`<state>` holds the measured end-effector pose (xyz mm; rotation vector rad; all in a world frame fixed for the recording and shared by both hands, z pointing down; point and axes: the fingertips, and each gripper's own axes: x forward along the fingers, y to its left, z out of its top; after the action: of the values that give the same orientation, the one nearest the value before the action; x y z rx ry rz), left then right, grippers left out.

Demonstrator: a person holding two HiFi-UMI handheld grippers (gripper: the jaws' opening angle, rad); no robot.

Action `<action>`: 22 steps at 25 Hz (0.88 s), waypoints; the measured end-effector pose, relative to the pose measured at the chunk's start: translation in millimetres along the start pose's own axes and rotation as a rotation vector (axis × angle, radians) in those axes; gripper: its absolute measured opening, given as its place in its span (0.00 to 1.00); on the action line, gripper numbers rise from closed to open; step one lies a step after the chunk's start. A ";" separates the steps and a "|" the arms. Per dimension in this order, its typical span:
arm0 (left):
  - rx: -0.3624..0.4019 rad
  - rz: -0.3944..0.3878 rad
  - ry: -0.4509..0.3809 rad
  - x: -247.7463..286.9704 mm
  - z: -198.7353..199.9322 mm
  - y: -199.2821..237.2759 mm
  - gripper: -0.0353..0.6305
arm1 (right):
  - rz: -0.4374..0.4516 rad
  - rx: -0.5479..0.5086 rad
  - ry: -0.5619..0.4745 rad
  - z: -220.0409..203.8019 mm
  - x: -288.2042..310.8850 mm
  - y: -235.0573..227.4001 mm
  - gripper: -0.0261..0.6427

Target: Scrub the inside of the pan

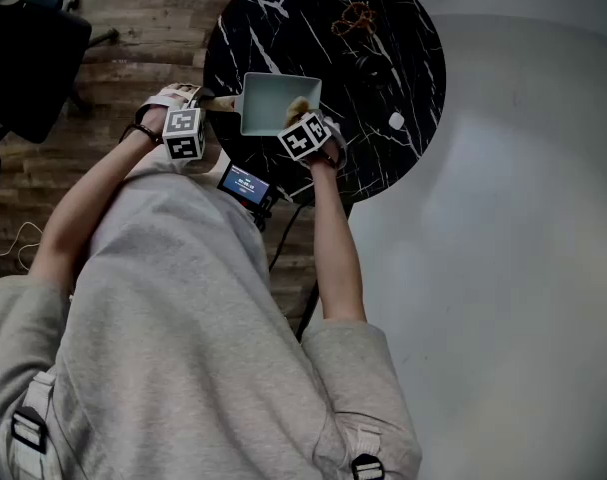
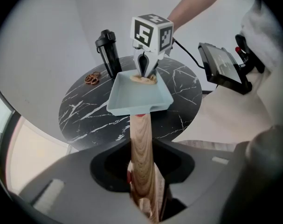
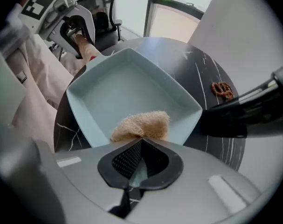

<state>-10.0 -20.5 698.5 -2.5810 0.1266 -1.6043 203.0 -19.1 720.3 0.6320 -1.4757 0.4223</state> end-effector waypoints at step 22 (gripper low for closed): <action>-0.008 0.017 0.000 -0.2 -1.5 -4.2 0.26 | 0.393 0.152 -0.239 75.6 -10.3 99.9 0.06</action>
<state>-11.3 -16.4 699.5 -2.5786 0.1546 -1.6020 81.1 11.8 722.0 0.5236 -1.8156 0.7906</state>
